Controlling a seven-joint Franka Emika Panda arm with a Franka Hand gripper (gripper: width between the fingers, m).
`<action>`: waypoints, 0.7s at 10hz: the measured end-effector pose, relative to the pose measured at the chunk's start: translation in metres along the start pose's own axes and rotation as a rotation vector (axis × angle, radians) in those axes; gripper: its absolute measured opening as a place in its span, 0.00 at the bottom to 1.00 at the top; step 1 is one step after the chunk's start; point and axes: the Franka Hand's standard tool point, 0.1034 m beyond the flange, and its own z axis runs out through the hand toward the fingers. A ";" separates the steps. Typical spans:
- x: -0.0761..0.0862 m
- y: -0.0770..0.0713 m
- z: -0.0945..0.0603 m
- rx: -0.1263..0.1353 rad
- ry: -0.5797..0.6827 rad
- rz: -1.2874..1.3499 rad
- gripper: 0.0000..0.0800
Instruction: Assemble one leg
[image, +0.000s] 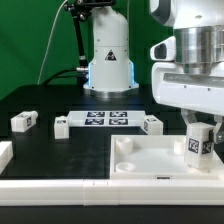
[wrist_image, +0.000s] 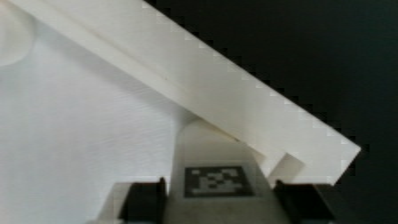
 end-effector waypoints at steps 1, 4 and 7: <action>0.002 0.000 0.000 0.000 -0.001 -0.087 0.52; 0.017 0.002 -0.004 -0.026 -0.028 -0.364 0.78; 0.017 0.000 -0.003 -0.066 -0.057 -0.744 0.81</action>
Offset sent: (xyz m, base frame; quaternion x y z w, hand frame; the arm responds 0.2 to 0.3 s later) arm 0.0146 -0.0080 0.0004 -0.0402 -0.0355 -0.3638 0.9299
